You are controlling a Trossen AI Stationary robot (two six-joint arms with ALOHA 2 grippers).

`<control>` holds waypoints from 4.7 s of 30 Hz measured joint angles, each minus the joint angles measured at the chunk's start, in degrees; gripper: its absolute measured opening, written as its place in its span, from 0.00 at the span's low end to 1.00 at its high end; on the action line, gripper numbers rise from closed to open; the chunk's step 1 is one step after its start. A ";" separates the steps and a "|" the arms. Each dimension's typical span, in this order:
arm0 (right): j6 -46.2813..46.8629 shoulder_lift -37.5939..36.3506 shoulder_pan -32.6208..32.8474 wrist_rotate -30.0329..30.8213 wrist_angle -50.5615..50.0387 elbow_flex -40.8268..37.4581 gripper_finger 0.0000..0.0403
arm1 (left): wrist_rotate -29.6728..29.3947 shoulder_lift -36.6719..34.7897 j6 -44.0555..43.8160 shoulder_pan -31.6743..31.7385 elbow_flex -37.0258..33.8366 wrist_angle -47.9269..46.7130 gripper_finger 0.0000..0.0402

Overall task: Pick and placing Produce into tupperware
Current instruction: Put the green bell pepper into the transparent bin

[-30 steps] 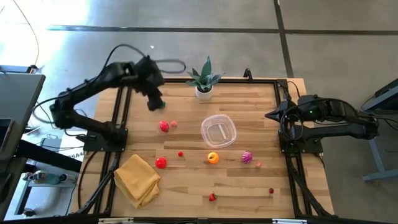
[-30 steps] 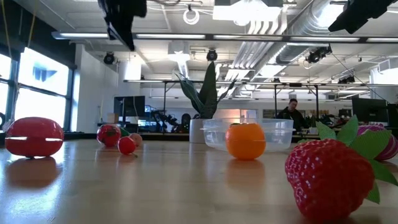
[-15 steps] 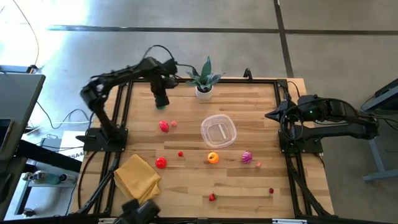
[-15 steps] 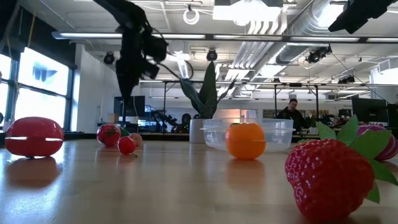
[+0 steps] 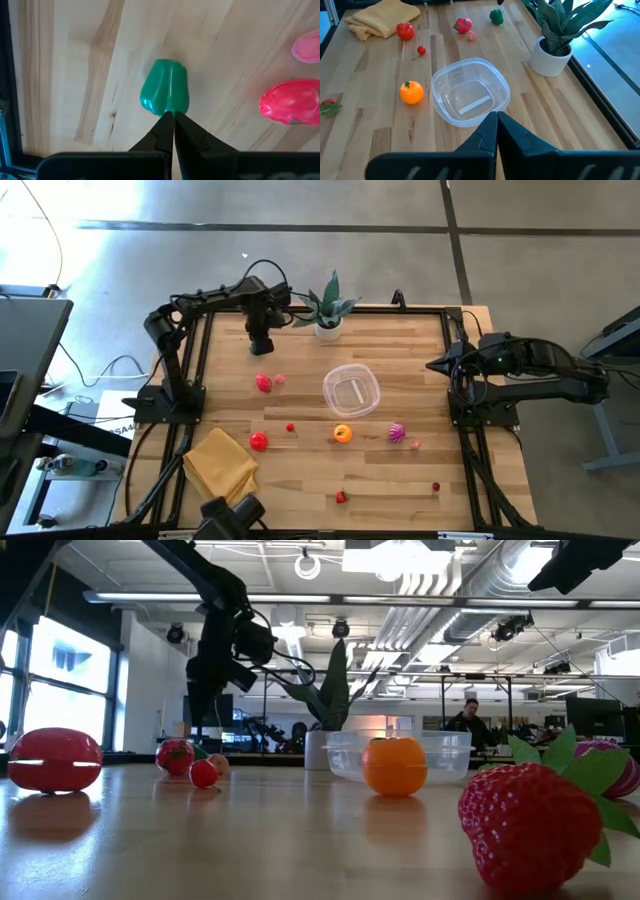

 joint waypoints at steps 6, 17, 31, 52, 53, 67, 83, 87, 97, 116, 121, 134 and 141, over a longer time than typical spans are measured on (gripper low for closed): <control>-0.01 0.00 0.00 0.01 0.00 0.00 0.00 | 0.00 0.00 -0.28 -0.03 0.00 0.57 0.01; 0.00 0.00 0.00 0.02 0.02 0.00 0.00 | -1.51 0.00 -2.87 -0.03 0.00 -0.88 0.25; -0.02 0.00 0.00 0.02 0.02 0.00 0.00 | -0.46 0.04 3.38 -0.03 -4.78 3.80 0.55; -0.02 0.00 0.00 0.00 0.02 0.00 0.00 | 1.44 -2.59 1.79 0.68 -2.86 2.56 0.56; -0.02 0.00 0.00 0.00 0.02 0.00 0.00 | 1.68 -3.17 1.79 1.05 -2.86 2.91 0.56; -0.02 0.00 0.00 0.00 0.02 0.00 0.00 | 4.79 -5.92 2.15 4.21 -11.99 13.33 0.56; -0.02 0.00 0.00 0.00 0.02 0.00 0.00 | 4.57 -6.01 1.15 5.37 -18.57 21.06 0.56; -0.02 0.00 0.00 0.00 0.00 0.00 0.00 | 4.52 -6.01 1.17 5.37 -19.89 23.99 0.56; -0.01 -0.01 0.00 0.00 0.02 0.00 0.00 | 3.51 -6.01 3.19 5.26 -20.68 25.70 0.56; 0.00 -0.02 0.00 0.00 0.00 0.00 0.00 | 3.08 -5.99 2.27 5.21 -20.68 25.70 0.56; -0.02 -0.01 0.00 0.01 0.00 0.00 0.00 | 2.84 -5.97 1.83 5.21 -20.68 25.70 0.56; -0.02 -0.02 0.00 0.02 0.00 0.00 0.00 | 3.09 -5.95 1.79 5.21 -20.68 25.88 0.56; -0.02 -0.02 0.00 0.01 0.02 0.00 0.00 | 3.23 -5.95 1.64 5.21 -20.68 26.27 0.59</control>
